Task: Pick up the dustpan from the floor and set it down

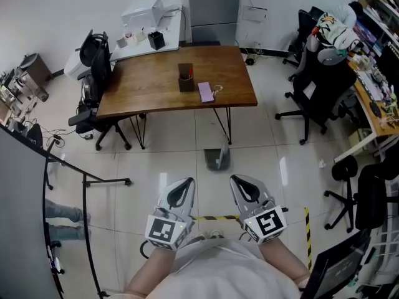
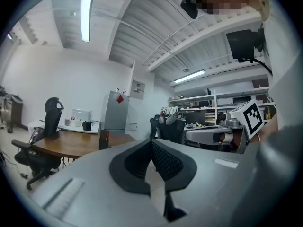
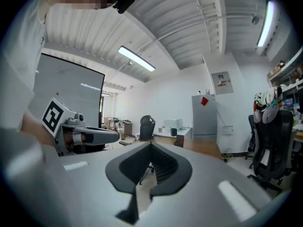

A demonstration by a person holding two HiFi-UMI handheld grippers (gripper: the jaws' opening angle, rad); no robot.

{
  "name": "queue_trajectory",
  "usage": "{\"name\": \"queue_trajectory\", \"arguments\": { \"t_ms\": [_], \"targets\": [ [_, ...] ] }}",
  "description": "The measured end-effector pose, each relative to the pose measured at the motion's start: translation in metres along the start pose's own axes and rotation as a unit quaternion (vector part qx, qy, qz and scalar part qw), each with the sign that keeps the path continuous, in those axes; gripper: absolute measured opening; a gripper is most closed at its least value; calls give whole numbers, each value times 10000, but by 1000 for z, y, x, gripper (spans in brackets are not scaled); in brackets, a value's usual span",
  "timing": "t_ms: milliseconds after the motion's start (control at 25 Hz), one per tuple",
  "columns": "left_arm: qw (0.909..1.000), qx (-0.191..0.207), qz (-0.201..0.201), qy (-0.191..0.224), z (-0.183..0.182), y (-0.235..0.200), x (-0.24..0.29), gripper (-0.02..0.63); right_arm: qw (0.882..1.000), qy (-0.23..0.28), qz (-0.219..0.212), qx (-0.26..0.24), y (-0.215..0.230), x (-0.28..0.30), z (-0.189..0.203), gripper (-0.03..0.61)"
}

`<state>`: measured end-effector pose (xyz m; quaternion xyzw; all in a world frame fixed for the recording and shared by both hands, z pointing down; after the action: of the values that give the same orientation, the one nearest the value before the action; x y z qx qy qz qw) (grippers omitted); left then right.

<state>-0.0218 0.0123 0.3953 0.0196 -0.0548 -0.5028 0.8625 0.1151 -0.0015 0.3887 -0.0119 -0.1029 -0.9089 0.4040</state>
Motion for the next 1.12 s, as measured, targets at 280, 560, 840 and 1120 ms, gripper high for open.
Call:
{"name": "queue_trajectory", "arguments": {
  "t_ms": [280,560,840,1120],
  "targets": [
    [9998,157,-18,78,-8,12,-15,14,9996,125,-180,-157,-44,-17,-8,3],
    [9991,314,93,274,-18,23,-24,12,9994,180,-175,-228,-54,-24,-12,3],
    [9993,267,97,234,-29,25,-29,12,9994,114,-258,-181,-56,-21,-11,2],
    [9988,294,189,352,-24,26,-32,12,9993,60,-318,-177,-60,-15,-9,2]
  ]
}}
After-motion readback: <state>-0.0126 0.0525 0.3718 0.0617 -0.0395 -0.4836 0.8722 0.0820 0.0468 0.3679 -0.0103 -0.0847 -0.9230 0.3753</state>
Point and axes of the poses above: the fingertips, and each gripper's own axes: x forward along the fingers, y to its right, z out of its underside, the point moved 3 cm from there along -x, backward along the fingers, and after that the axes turned 12 degrees about x, right-handed, at the moved point
